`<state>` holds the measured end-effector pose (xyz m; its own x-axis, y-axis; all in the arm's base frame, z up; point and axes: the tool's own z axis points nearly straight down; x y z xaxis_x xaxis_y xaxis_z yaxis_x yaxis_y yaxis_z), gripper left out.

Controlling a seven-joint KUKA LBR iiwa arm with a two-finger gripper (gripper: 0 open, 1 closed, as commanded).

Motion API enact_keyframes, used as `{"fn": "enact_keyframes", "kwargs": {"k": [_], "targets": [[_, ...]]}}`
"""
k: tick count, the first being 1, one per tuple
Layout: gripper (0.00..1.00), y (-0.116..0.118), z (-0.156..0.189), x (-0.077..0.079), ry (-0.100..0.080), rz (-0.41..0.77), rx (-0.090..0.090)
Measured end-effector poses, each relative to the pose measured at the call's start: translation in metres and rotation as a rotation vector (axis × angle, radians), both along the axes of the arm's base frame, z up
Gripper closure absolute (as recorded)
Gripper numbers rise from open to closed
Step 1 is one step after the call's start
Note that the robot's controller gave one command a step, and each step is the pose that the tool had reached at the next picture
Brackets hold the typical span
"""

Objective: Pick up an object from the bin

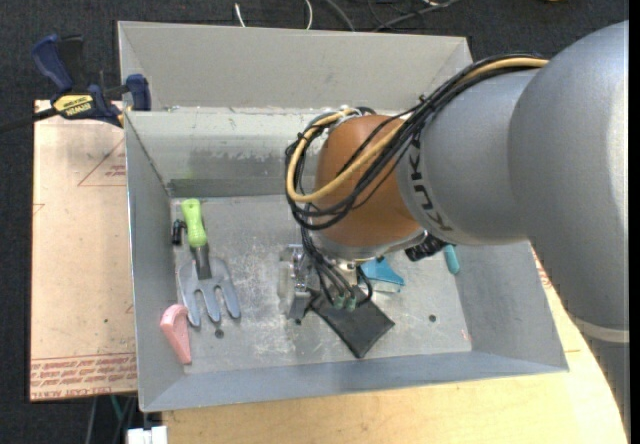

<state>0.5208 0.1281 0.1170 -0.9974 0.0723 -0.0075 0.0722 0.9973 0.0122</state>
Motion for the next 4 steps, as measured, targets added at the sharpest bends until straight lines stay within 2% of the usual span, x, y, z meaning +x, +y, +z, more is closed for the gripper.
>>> {"fn": "enact_keyframes", "kwargs": {"k": [1,2,3,4], "targets": [[1.0,-0.028,-0.015,-0.01,0.0,-0.169,0.004],[1.0,-0.047,-0.017,-0.005,0.003,-0.217,0.002],[0.0,-0.077,-0.022,-0.021,0.012,-0.491,0.002],[0.0,-0.077,-0.022,-0.021,0.011,-0.489,0.002]]}}
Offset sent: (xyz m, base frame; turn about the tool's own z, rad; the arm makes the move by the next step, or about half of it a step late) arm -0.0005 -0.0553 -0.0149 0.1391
